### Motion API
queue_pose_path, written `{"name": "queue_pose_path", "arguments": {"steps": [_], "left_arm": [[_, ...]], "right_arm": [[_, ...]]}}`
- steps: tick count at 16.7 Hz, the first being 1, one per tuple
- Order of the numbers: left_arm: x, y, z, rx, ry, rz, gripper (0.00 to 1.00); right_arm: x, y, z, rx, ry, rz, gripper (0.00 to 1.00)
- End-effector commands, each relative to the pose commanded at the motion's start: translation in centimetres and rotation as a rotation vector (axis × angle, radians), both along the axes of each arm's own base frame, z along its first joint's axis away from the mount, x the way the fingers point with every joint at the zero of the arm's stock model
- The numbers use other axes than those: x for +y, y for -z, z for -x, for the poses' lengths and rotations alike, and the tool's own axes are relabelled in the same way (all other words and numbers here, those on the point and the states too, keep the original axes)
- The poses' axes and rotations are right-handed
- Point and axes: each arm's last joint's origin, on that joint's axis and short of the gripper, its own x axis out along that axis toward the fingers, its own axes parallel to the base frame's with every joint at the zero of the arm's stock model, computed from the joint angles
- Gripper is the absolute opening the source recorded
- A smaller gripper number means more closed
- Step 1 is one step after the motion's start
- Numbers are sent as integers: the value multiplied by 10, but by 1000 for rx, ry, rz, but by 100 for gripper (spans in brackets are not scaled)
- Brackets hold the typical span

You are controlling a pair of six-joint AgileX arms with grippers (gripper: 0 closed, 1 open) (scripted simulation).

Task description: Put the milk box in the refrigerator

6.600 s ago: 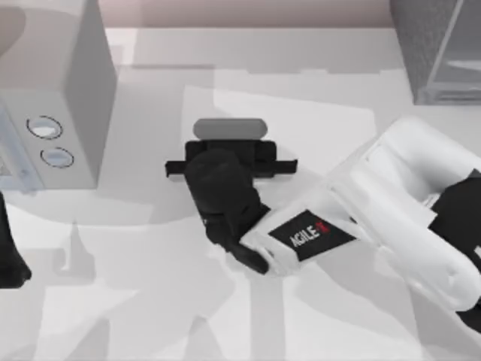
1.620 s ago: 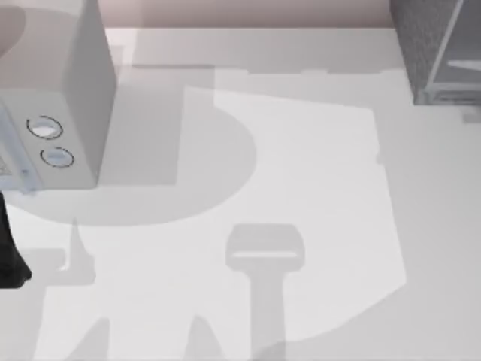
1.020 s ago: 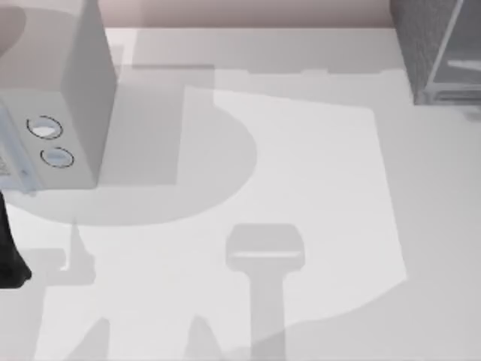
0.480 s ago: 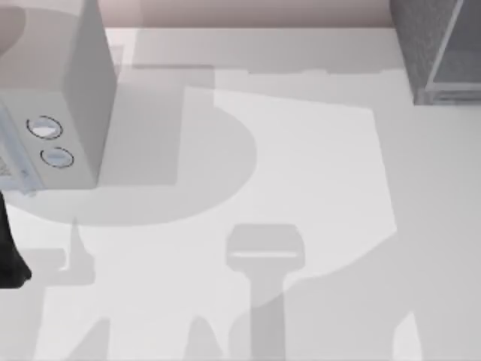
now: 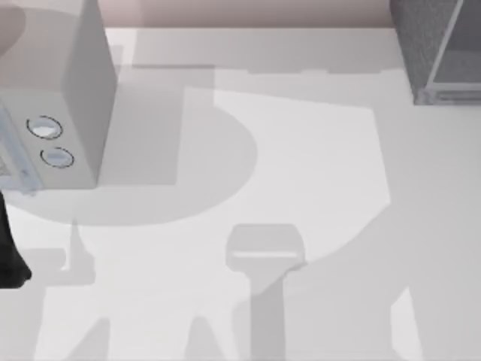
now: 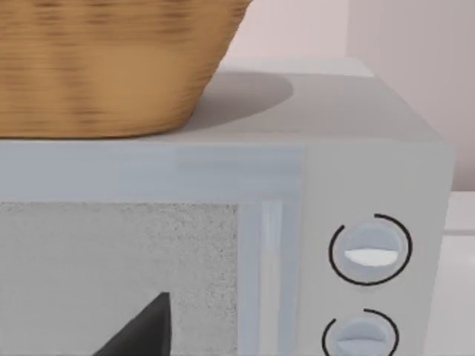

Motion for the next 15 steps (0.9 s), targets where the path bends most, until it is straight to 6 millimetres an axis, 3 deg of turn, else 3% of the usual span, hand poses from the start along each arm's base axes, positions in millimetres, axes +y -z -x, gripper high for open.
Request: {"name": "queue_pose_path", "arguments": {"steps": [2, 15], "left_arm": [[0, 0, 0, 0, 0, 0, 100], [0, 0, 0, 0, 0, 0, 100]], "right_arm": [[0, 0, 0, 0, 0, 0, 0], [0, 0, 0, 0, 0, 0, 98]]}}
